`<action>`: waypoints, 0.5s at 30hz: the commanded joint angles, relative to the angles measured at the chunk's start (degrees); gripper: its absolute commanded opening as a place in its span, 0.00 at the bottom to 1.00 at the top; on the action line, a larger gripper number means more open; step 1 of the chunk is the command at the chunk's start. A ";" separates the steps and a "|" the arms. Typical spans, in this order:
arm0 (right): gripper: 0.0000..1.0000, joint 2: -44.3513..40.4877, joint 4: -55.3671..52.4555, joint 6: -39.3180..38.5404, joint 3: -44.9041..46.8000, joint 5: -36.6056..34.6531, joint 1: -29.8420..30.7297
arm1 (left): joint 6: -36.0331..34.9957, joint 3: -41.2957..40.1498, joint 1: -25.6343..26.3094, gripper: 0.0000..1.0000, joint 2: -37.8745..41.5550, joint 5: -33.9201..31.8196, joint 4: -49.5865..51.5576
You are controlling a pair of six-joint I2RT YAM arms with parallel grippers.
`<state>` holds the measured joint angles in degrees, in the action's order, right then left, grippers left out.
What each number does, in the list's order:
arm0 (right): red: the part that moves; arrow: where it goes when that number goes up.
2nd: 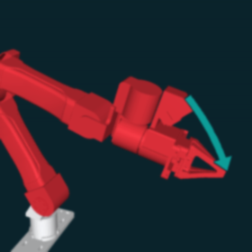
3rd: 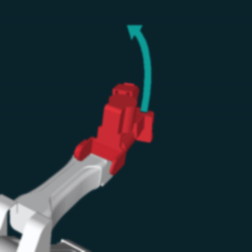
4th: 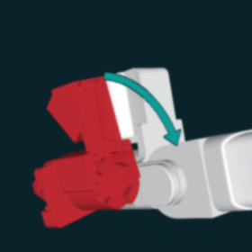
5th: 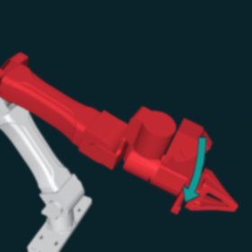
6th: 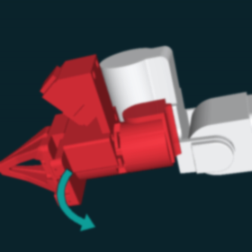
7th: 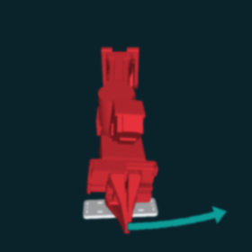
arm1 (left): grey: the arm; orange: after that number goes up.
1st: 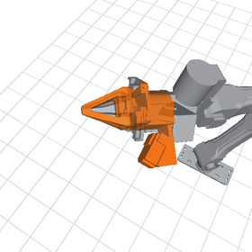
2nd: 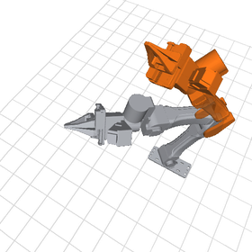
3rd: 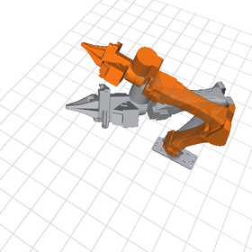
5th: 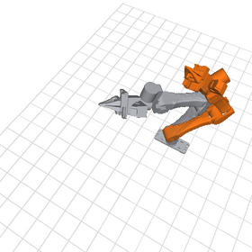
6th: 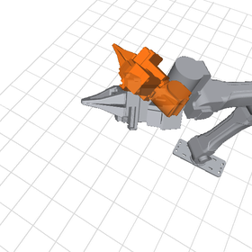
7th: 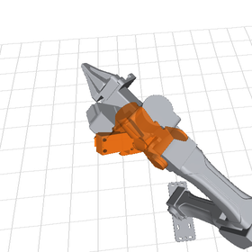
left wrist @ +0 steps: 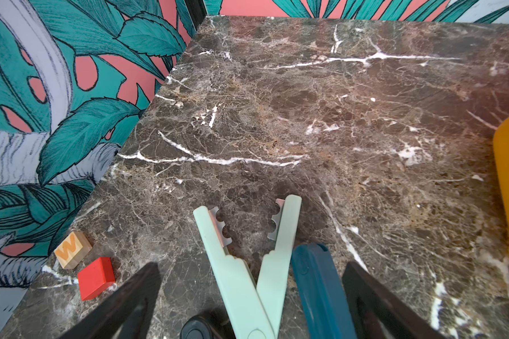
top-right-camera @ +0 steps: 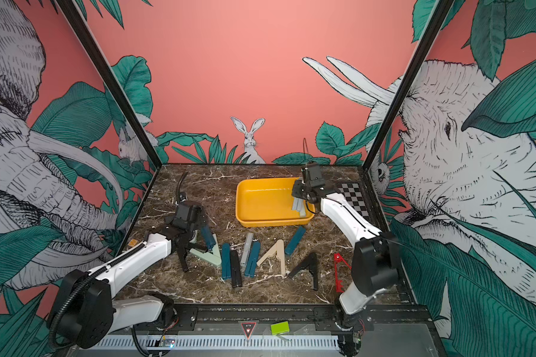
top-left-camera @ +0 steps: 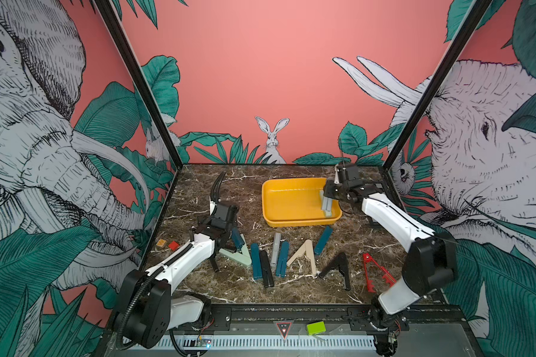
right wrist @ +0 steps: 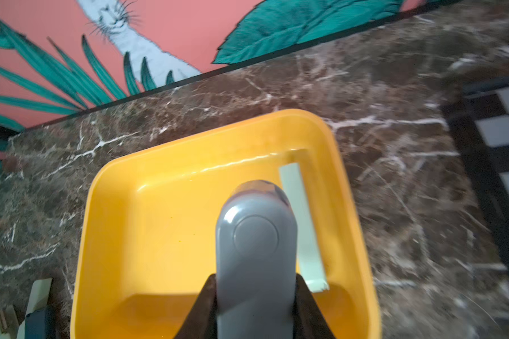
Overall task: Put the pruning pliers into the storage box
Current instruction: Place the pruning pliers in the storage box.
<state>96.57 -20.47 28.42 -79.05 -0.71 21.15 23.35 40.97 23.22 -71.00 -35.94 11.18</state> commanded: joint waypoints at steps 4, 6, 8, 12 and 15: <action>0.07 10.70 1.79 -5.68 -5.52 1.25 1.14 | 1.11 -0.11 0.24 0.99 2.53 -1.38 2.33; 0.07 13.72 1.92 -6.13 -6.72 1.65 0.89 | 0.92 -0.15 0.29 0.99 3.06 -1.60 2.53; 0.07 15.82 1.82 -6.59 -7.73 1.72 0.78 | 0.84 -0.27 0.20 0.99 3.39 -1.86 2.56; 0.07 19.42 0.93 -7.59 -9.96 0.23 0.48 | 0.31 -0.37 0.24 0.99 3.68 -2.03 3.28; 0.07 22.20 -1.31 -8.50 -12.35 -0.48 -0.05 | 0.33 -0.28 0.24 0.99 4.00 -2.33 4.27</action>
<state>117.93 -21.21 21.78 -88.38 0.38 21.54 23.35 40.97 23.22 -68.58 -36.73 13.08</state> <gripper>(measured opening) 0.312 0.991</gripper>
